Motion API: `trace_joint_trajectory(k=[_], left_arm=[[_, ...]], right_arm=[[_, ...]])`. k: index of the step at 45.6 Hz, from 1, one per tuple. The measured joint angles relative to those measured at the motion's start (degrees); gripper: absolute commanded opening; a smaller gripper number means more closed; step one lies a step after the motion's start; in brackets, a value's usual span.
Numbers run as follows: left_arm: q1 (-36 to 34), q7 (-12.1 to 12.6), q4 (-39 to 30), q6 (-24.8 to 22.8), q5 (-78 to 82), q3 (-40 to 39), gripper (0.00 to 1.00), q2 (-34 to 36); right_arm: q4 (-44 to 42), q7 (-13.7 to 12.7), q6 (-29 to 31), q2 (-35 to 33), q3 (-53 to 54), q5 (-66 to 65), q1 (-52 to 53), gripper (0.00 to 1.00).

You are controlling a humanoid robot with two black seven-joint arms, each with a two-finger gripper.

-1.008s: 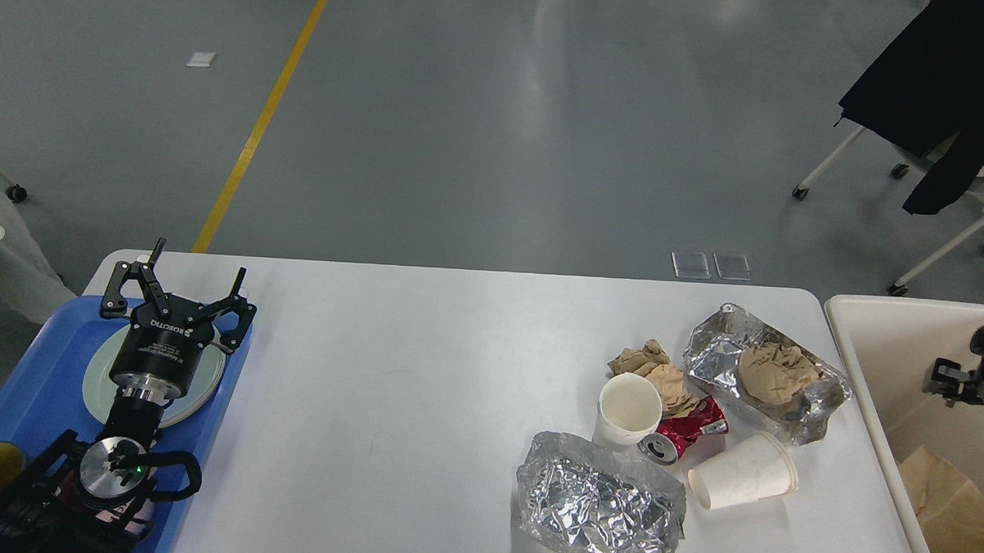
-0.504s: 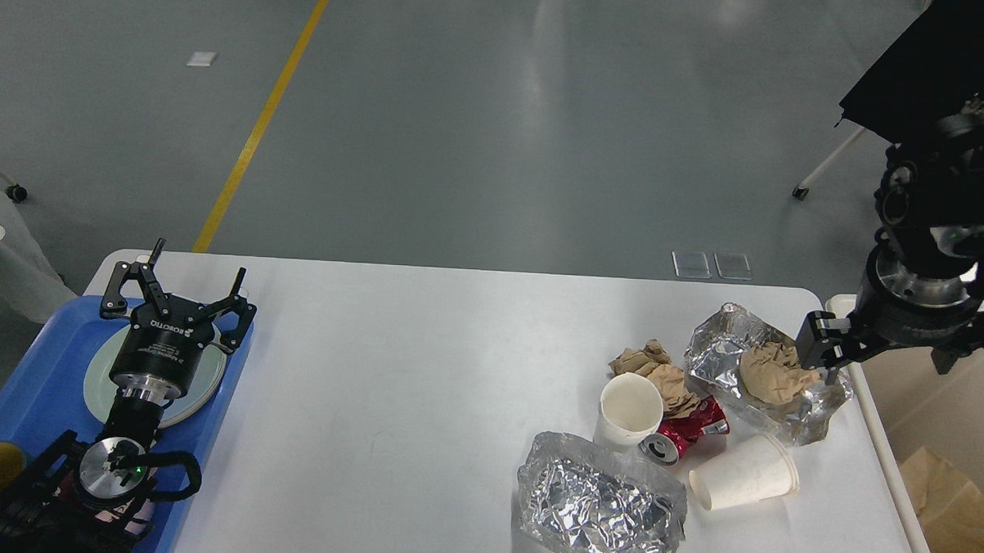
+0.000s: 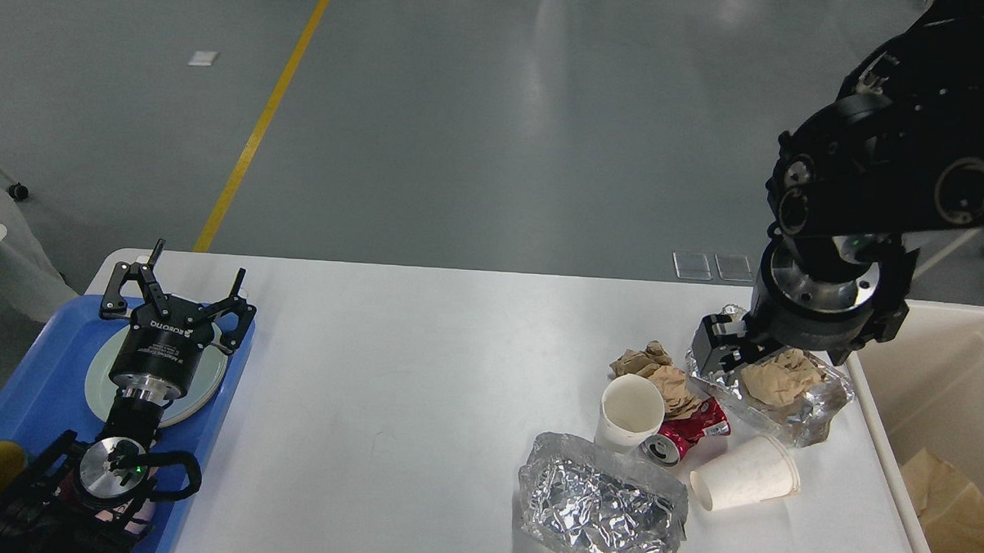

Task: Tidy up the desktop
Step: 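Move the right gripper down over the red can beside the paper cup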

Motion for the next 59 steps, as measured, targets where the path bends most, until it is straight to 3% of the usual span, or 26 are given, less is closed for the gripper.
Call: trace_joint_trajectory(k=[9,31,59], left_arm=[[0.0,0.1,0.0,0.0,0.0,0.0,0.97,0.0],[0.0,0.1,-0.1,0.0,0.0,0.0,0.97,0.0],[0.0,0.1,-0.1,0.0,0.0,0.0,0.97,0.0]], right_arm=[[-0.8,-0.3,-1.5,0.1,5.4,-0.4,-5.5,1.00],[-5.0,-0.4,-12.5,0.0,10.8,0.7,-17.0,1.00],[-6.5,-0.5,-15.9,2.8,13.2,0.8,-25.1,1.00]])
